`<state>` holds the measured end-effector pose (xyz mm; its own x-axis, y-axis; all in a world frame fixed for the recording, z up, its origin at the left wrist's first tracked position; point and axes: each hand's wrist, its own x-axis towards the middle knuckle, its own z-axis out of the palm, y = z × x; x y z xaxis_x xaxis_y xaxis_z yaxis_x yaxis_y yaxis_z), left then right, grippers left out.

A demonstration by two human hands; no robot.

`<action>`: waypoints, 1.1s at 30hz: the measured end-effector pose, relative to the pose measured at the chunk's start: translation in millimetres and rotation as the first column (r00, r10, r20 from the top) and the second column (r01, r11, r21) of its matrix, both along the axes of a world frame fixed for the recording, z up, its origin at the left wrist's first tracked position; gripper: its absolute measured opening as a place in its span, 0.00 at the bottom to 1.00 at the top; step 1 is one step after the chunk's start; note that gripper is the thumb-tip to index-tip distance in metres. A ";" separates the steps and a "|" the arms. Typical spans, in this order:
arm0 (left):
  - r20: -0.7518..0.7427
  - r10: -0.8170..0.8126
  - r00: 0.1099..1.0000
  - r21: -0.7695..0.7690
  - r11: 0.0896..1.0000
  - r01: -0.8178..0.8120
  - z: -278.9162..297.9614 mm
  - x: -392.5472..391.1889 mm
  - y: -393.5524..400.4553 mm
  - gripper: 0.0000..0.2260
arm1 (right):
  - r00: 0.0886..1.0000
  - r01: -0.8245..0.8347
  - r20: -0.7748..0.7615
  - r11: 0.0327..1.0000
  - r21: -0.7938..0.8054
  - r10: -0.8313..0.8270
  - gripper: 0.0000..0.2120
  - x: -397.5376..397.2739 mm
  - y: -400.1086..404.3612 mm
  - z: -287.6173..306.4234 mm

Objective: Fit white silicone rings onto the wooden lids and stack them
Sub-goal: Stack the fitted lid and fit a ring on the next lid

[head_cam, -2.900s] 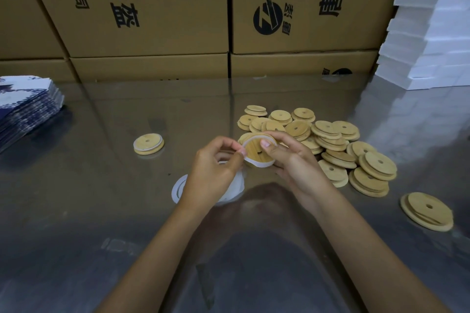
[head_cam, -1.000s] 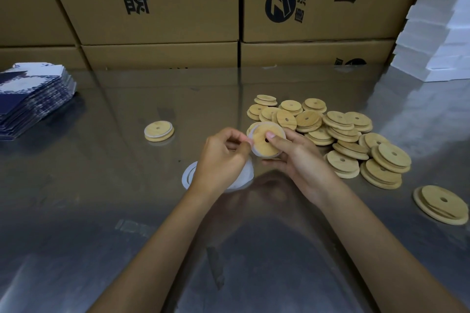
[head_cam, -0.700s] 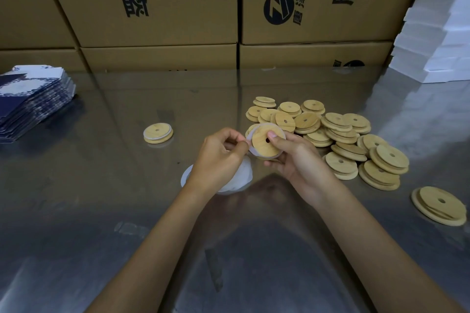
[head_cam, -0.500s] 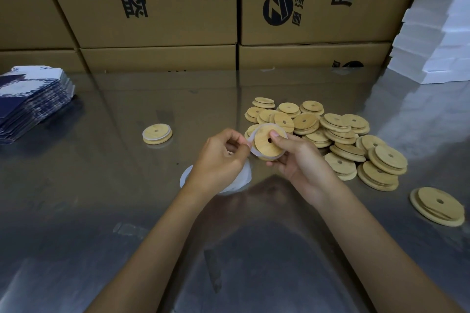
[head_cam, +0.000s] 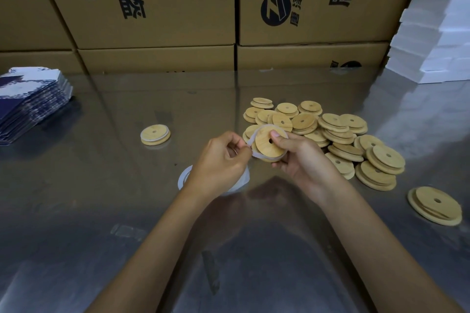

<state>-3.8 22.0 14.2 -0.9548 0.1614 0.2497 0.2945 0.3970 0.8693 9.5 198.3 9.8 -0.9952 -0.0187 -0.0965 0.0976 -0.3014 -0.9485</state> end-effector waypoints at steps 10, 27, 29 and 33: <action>0.098 -0.025 0.995 0.170 0.985 0.008 2.8 2.4 -0.2 0.05 | 0.999 -0.048 -0.012 0.999 -0.002 0.048 0.14 3.2 -4.1 0.5; 0.311 -0.052 0.949 0.192 0.981 -0.009 4.2 10.4 7.1 0.05 | 0.999 0.038 0.004 0.987 -0.157 -0.038 0.12 5.3 -11.9 1.9; 0.302 -0.048 0.952 0.249 0.968 -0.030 3.4 12.3 8.9 0.06 | 0.999 0.046 -0.005 0.984 -0.172 -0.048 0.12 5.7 -13.2 2.6; 0.285 -0.025 0.958 0.286 0.956 -0.060 3.0 14.9 11.6 0.05 | 0.997 0.073 -0.011 0.982 -0.175 -0.076 0.12 6.6 -15.2 2.9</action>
<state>11.1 33.6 17.1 -0.9944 0.1058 0.0026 0.0153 0.1190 0.9928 16.1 183.1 12.7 -0.9959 0.0403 -0.0811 0.0528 -0.4686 -0.8818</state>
